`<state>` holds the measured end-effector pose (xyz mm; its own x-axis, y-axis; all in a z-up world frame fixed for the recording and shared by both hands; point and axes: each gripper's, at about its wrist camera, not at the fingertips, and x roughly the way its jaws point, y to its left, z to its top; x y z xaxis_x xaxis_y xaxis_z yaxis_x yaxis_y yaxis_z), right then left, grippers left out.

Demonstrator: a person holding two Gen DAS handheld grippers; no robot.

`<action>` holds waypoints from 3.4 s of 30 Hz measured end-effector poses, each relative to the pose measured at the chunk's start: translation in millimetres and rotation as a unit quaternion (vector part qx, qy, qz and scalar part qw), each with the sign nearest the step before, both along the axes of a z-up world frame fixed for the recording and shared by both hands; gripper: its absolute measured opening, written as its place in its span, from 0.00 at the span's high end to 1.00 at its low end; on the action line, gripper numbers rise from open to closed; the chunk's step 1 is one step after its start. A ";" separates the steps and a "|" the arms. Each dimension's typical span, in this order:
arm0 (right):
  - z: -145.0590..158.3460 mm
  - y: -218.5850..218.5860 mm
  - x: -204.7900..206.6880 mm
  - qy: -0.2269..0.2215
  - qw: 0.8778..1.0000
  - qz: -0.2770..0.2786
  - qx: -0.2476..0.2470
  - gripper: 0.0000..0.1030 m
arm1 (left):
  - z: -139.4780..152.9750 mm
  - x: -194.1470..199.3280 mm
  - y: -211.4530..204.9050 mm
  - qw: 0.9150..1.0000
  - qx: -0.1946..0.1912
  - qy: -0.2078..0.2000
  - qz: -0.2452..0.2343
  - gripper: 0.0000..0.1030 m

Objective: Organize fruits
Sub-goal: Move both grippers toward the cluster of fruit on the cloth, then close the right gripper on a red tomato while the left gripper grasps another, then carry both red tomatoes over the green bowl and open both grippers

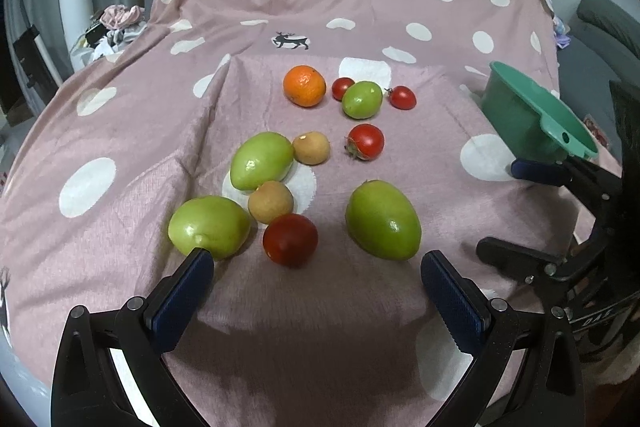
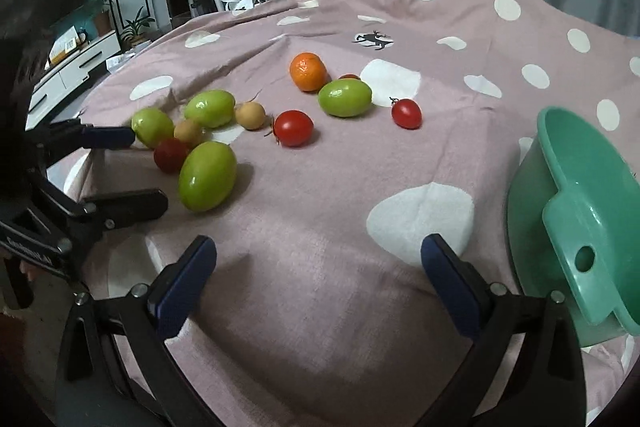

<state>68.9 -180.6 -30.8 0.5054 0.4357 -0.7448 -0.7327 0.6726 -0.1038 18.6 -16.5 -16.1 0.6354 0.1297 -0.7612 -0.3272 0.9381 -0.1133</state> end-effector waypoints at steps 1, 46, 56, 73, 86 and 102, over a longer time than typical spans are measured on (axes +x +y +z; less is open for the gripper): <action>1.1 -0.1 3.1 0.005 1.000 -0.006 0.009 0.00 | -0.4 0.3 -0.3 1.000 0.002 0.001 -0.001 0.00; 9.8 59.6 60.6 0.158 0.978 -0.091 0.100 0.14 | 9.0 -16.3 33.5 0.993 -0.098 -0.061 -0.019 0.23; -6.5 77.4 83.8 0.201 0.969 -0.122 0.077 0.34 | 0.1 7.0 23.0 0.996 -0.054 -0.017 -0.068 0.23; -10.4 97.3 77.9 0.138 0.985 -0.101 0.002 0.68 | -8.5 23.4 20.5 0.998 -0.015 0.032 -0.050 0.71; 25.6 38.1 63.7 0.152 0.979 -0.097 0.096 0.69 | 31.4 13.3 9.6 0.996 -0.053 -0.051 -0.043 0.71; 77.4 -204.2 78.2 0.103 0.912 -0.311 0.248 0.69 | 82.6 208.0 -144.9 0.967 -0.020 -0.085 -0.238 0.71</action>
